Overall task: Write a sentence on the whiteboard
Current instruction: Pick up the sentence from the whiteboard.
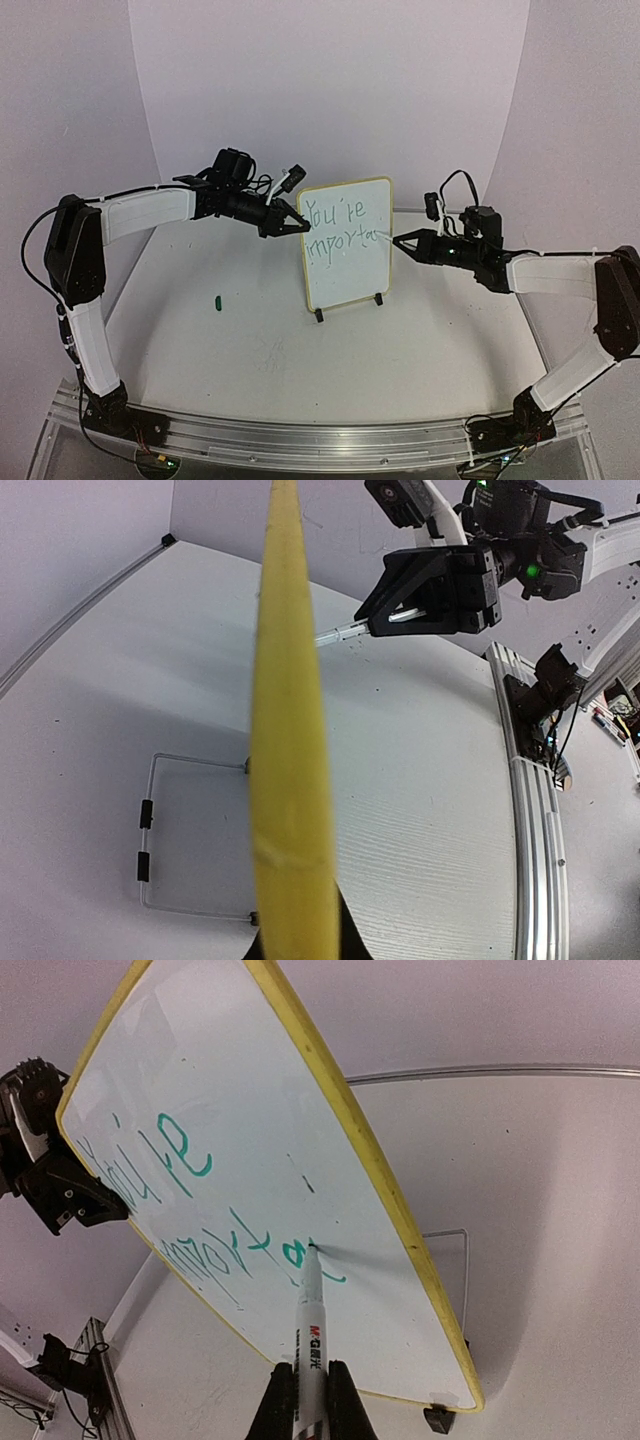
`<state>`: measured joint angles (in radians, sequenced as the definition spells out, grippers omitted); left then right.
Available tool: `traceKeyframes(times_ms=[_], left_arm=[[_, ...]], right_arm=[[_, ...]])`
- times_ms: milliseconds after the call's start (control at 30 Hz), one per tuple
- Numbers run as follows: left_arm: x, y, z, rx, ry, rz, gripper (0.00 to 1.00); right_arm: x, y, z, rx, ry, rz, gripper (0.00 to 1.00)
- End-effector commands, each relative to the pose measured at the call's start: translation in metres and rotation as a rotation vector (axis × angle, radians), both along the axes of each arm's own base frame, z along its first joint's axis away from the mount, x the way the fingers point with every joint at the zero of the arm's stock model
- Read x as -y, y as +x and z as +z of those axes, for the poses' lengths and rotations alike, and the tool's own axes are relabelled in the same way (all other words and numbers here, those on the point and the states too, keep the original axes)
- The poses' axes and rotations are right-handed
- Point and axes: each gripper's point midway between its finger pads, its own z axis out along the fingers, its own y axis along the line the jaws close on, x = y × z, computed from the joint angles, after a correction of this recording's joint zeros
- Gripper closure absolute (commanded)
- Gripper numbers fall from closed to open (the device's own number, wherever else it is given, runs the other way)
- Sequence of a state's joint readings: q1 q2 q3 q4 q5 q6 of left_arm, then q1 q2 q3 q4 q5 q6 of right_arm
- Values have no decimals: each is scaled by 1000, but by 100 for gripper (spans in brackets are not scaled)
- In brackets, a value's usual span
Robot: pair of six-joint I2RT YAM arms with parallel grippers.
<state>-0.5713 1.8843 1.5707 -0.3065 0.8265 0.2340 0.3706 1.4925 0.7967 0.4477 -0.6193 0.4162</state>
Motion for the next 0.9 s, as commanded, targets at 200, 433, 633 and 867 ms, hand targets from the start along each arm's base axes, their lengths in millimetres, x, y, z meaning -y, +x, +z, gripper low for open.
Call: traceKeyframes(times_ms=[200,433,633,867], left_arm=[[5,-20,-24,-86,62,-46,100],[5,-20,-24,-87,61,-46,100],[5,-20,-24,-86,62,-46,100],[4,-20,-24,-87,62,-46,100]], right_arm=[[4,1,-5,-7,4,-25,100],[3,4,3,12,13,-23,100],[3,5,22,49,45,-28,100],[6,7,34,82,64,-55,100]])
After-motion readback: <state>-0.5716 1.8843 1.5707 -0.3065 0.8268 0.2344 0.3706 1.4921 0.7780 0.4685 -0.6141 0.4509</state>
